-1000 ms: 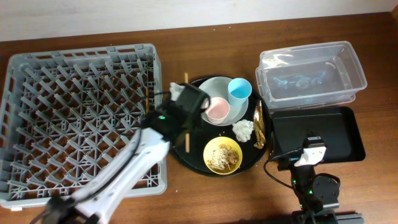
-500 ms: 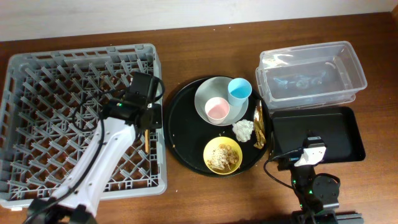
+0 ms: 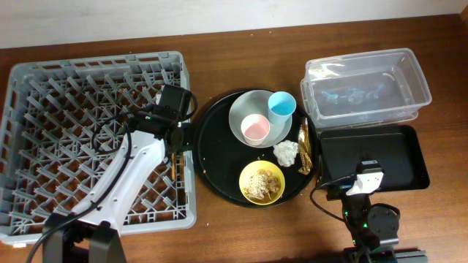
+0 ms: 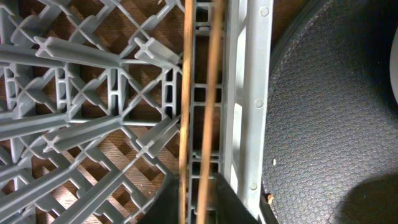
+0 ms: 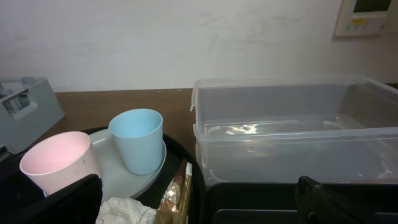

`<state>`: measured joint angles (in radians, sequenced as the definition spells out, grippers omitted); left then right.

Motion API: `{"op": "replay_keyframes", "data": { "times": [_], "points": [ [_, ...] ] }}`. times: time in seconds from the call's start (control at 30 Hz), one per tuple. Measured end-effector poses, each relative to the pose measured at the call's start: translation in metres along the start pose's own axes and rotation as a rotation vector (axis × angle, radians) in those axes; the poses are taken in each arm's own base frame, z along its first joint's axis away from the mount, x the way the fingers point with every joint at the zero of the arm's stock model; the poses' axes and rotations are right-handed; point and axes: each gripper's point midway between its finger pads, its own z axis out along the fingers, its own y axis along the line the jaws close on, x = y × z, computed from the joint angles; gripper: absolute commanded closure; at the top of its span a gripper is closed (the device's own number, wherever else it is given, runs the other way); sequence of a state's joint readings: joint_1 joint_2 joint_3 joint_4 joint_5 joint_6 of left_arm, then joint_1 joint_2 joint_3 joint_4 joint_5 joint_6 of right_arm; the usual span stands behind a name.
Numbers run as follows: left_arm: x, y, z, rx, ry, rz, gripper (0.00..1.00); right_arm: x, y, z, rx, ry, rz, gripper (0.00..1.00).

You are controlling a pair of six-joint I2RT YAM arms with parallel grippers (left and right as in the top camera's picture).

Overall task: Sort waste into correct bins and load items into the dishwasher rack
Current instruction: 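Place the chopsticks upright in the rack's right edge slot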

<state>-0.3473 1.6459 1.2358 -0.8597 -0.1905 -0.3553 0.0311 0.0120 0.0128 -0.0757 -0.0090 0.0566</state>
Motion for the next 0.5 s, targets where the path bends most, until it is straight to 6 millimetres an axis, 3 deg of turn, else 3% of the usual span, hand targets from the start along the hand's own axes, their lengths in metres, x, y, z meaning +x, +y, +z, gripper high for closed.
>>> {"op": "replay_keyframes", "data": {
  "times": [0.2,0.3,0.33,0.37,0.5],
  "points": [
    [0.000,0.000,0.000,0.000,0.000,-0.005,0.59,0.000,0.000,0.000,0.000,0.000,-0.001,0.01],
    [0.002,0.002,-0.001,-0.006,0.010,-0.004,0.43,0.000,0.000,0.000,0.000,0.000,0.000,0.01],
    [0.002,0.003,-0.002,-0.008,0.015,-0.006,0.29,0.000,0.000,0.000,0.000,0.000,0.000,0.01],
    [0.000,0.003,-0.006,-0.004,0.014,-0.013,0.01,0.000,0.000,0.000,0.000,0.000,0.000,0.01],
    [-0.023,0.010,-0.041,0.026,-0.077,-0.051,0.01,0.000,0.000,0.000,0.000,0.000,0.000,0.01]
  ]
}}
